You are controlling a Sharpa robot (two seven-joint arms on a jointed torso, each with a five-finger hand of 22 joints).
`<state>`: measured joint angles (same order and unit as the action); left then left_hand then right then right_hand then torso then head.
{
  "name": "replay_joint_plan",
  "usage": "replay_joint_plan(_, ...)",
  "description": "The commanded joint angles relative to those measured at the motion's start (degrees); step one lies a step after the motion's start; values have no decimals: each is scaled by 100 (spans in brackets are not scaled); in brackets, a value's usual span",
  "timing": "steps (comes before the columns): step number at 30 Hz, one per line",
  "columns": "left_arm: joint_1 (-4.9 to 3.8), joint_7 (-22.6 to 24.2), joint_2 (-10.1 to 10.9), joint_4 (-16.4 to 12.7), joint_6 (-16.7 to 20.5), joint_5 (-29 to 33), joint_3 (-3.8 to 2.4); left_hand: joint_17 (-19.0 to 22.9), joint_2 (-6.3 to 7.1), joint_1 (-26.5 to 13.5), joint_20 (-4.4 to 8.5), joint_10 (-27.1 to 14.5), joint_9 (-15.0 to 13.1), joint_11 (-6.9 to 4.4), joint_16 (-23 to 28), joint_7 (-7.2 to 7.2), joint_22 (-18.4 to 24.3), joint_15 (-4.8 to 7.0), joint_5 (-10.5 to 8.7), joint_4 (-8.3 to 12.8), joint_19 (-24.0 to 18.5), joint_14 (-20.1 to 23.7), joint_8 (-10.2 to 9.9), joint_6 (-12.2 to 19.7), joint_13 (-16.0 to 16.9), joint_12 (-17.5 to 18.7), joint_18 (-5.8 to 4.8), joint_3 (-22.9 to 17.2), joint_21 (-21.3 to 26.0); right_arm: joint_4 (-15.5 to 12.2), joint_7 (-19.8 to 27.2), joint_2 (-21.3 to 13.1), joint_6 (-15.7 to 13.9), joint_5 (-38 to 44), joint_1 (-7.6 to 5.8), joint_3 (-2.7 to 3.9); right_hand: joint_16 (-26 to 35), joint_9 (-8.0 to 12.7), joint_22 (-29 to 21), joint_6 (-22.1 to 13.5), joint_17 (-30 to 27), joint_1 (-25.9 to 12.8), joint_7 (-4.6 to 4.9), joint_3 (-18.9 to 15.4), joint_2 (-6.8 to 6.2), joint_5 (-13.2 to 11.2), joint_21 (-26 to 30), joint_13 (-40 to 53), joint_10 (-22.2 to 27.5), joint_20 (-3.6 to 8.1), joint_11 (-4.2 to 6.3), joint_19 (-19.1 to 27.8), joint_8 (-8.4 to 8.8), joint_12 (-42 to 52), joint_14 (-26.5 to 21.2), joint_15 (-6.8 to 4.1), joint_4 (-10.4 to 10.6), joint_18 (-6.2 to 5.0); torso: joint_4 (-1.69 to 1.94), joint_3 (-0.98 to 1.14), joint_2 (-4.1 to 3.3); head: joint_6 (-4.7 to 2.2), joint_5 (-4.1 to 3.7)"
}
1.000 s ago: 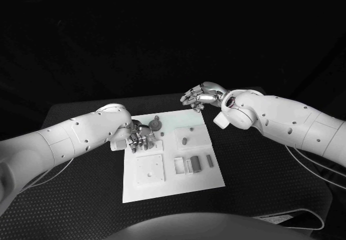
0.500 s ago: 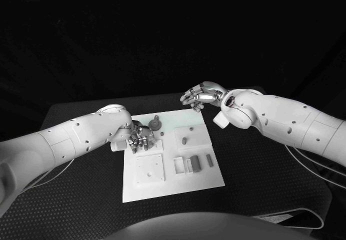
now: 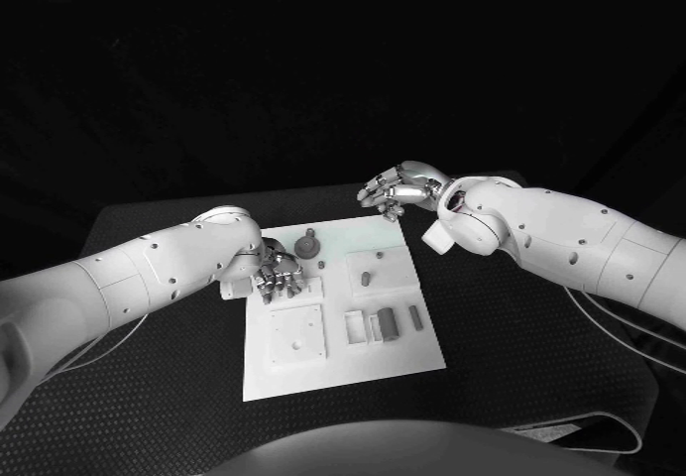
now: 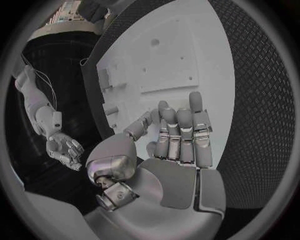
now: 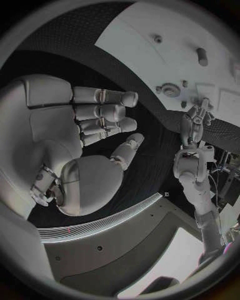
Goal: Assemble the parts on the task board
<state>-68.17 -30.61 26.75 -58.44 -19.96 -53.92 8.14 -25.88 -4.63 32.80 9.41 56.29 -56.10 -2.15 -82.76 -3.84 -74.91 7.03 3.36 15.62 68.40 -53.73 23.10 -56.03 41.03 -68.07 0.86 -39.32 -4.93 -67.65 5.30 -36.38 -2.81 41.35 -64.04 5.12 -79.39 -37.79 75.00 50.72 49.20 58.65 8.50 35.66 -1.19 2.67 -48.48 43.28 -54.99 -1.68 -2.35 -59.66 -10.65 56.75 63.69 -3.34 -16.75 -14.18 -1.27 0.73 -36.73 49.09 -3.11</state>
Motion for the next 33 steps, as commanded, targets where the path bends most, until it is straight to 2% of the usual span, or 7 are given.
replay_joint_plan(1,4,60,-4,-15,71,17,1,11,7,116,1,-15,-9,18,-41,-30,-117,-19,36,-1,33,30,-38,3,-2,-40,-86,37,33,4,28,10,73,11,3,1,22,8,77,-3,-8,-49,34,-20,-3,21,35,-5,13,9,-8,-35,39,32,-1,-43,24,-82,-2,2,1,3,0)
replay_joint_plan(15,3,100,60,-58,167,17,-6,14,-232,572,17,76,-105,-49,-86,43,-124,-4,109,49,104,-38,-48,-233,-3,-71,-86,40,30,11,25,9,87,11,12,1,22,8,77,-4,-9,-54,34,-21,-3,21,35,-6,13,9,-8,-35,39,33,-1,-43,23,-82,-1,0,-2,18,-7)
replay_joint_plan(23,3,54,65,-44,161,25,-7,6,-434,756,40,162,-139,-105,-120,100,-128,12,187,90,162,-104,-60,-376,13,-90,-86,24,16,7,26,6,88,11,14,0,23,8,77,-4,-9,-56,34,-20,-3,21,36,-7,13,9,-8,-34,40,34,-1,-43,22,-82,0,-1,1,25,-9)
replay_joint_plan(33,2,-34,41,-22,129,25,-6,-8,-496,848,62,242,-166,-144,-161,138,-134,34,221,93,234,-175,-67,-485,42,-121,-86,49,-17,7,26,6,88,11,15,0,23,8,77,-4,-10,-58,34,-19,-4,21,37,-8,13,9,-8,-33,40,34,-2,-43,21,-82,-1,0,2,35,-6)
